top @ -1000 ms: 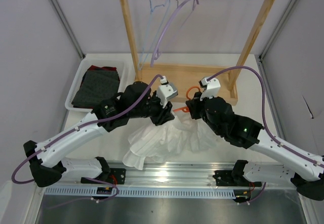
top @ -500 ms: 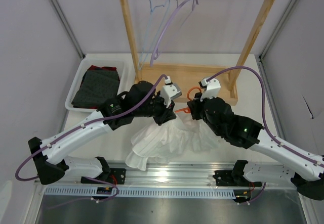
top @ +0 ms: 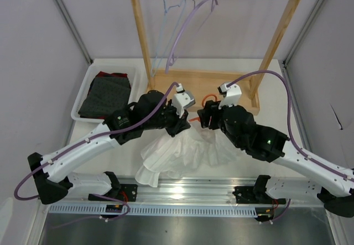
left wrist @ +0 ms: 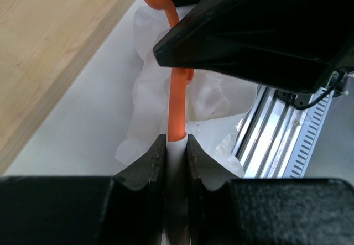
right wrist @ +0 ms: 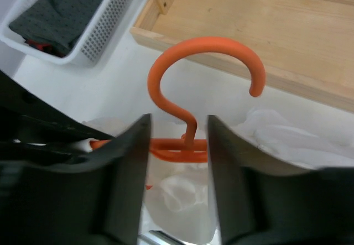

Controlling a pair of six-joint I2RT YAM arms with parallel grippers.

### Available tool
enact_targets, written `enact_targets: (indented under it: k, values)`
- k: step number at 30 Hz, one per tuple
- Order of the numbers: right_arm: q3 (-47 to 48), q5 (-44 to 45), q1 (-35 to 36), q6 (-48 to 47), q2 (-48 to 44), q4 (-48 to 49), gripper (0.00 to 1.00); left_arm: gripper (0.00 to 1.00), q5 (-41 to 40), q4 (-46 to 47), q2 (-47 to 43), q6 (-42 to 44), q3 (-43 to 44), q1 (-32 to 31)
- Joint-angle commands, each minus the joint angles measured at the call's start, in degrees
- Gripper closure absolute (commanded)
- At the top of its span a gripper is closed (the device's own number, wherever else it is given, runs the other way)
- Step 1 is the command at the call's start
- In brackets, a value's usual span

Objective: Place the skirt on the hanger

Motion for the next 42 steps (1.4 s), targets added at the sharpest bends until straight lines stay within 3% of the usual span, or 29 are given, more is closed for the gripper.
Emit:
enact_targets:
  k: [1, 6, 13, 29, 32, 35, 36, 37, 42]
  values:
    - [3.8, 1.0, -0.4, 0.5, -2.1, 1.6, 0.39, 1.0, -3.3, 4.9, -4.3, -1.2, -1.0, 0.2]
    - [3.5, 2.5, -3.3, 1.9, -5.2, -1.5, 0.35, 1.0, -3.7, 4.7, -6.9, -2.3, -3.2, 1.3]
    - [0.0, 1.1, -7.1, 4.7, -7.6, -4.3, 0.44, 1.0, -3.5, 4.0, -9.3, -2.8, -1.7, 1.8]
    - [-1.8, -7.9, -8.9, 5.8, -2.6, -0.7, 0.45, 1.0, -2.0, 3.6, -8.1, -3.0, 0.4, 1.9]
    - [-2.4, -6.5, -9.1, 6.2, -2.9, -1.3, 0.55, 1.0, -2.0, 3.3, -7.9, -2.9, 1.0, 1.9]
    - [-2.7, -6.0, -10.1, 6.4, -2.7, -1.4, 0.77, 1.0, -1.6, 3.2, -8.3, -2.9, 1.0, 1.9]
    - [-2.7, -6.1, -10.5, 6.3, -2.8, -1.4, 0.91, 1.0, -1.3, 3.1, -8.2, -3.0, 1.1, 1.9]
    - [-2.6, -6.3, -10.8, 6.2, -2.7, -1.5, 0.99, 1.0, -1.4, 3.0, -8.3, -2.9, 1.2, 1.9]
    - [-1.9, -5.6, -14.3, 5.9, -3.0, -3.2, 1.0, 1.0, -2.0, 2.4, -8.8, -2.7, 1.4, 1.9]
